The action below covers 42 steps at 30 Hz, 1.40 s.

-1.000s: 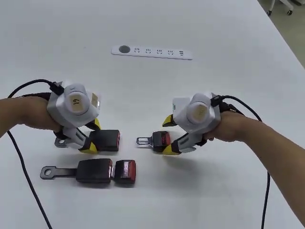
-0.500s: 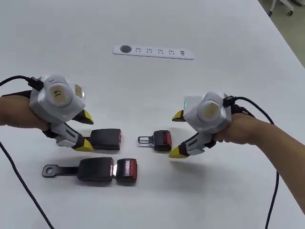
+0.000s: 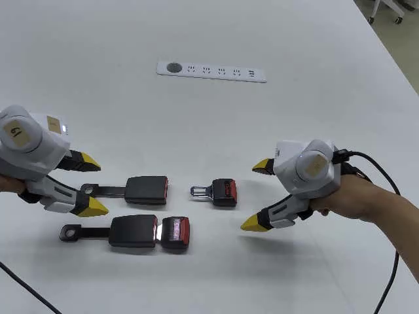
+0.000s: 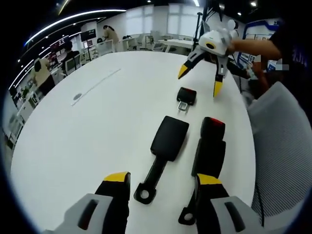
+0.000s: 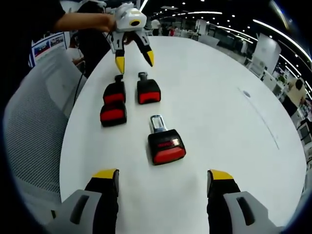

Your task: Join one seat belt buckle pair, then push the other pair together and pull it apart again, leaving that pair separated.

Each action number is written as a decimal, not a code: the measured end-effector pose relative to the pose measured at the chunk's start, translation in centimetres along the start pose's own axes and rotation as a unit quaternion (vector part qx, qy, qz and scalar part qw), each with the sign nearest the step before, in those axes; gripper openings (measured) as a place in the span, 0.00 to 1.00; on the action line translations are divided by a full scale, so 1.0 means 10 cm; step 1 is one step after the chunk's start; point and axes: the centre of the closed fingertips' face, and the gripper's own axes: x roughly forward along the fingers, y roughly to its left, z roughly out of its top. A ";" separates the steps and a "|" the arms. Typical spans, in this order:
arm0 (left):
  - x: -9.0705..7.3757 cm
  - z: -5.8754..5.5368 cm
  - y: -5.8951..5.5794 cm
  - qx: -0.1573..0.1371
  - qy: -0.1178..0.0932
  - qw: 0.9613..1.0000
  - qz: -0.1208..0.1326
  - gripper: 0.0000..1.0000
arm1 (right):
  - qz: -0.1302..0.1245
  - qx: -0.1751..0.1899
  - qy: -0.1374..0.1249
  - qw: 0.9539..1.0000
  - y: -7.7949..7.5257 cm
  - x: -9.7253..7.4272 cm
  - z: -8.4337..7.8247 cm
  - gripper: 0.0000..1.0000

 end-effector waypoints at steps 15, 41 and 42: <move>-0.31 -0.26 -0.13 -0.055 -0.084 0.994 0.048 0.66 | -0.047 0.053 -0.056 0.996 0.20 -0.16 -0.03 0.89; -0.27 -0.03 -0.61 -0.110 -0.190 0.968 0.120 1.00 | -0.101 0.124 -0.159 0.974 0.54 -0.20 0.20 0.99; -0.25 -0.04 -0.64 -0.111 -0.188 0.969 0.118 1.00 | -0.100 0.124 -0.160 0.974 0.54 -0.19 0.20 0.99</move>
